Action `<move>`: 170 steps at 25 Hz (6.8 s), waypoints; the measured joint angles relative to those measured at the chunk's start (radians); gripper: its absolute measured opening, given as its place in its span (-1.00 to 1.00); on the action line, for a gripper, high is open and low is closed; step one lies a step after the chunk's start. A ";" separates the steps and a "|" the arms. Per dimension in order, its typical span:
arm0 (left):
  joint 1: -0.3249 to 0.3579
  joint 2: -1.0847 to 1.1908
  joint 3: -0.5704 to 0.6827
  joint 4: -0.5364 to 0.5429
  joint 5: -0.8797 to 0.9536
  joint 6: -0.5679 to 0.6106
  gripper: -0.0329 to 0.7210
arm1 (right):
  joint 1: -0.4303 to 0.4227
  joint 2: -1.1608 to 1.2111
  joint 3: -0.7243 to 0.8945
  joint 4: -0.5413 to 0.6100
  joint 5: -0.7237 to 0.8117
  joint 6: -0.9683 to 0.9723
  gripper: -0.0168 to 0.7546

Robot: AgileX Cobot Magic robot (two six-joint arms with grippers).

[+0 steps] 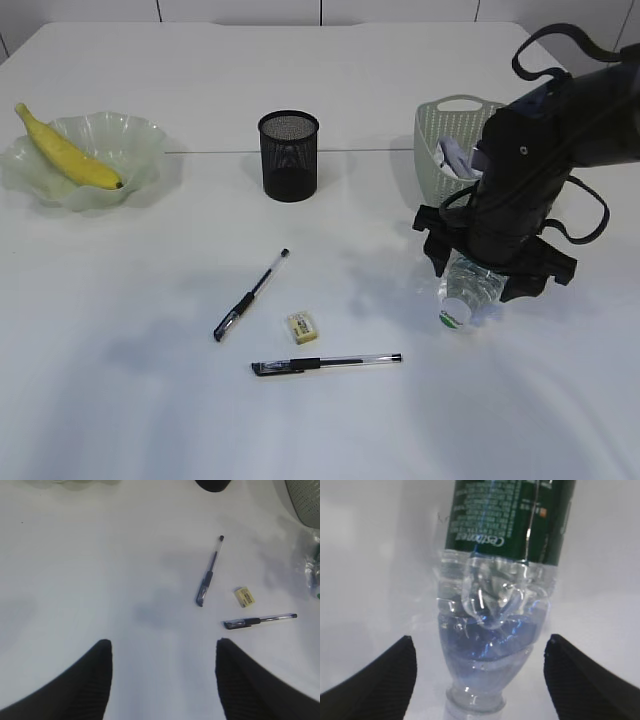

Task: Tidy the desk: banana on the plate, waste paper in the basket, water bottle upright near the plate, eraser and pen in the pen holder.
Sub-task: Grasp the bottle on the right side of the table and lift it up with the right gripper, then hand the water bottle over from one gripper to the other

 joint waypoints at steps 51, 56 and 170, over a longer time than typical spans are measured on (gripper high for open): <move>0.000 0.000 0.000 0.000 -0.028 0.000 0.29 | -0.059 0.067 -0.008 0.097 0.036 -0.089 -0.11; 0.000 0.000 0.000 0.000 -0.028 0.000 0.29 | -0.059 0.067 -0.010 0.087 0.092 -0.210 -0.14; -0.601 0.301 0.002 -0.433 -0.692 2.015 0.55 | 0.175 -0.386 -0.150 0.685 0.533 -1.459 -0.15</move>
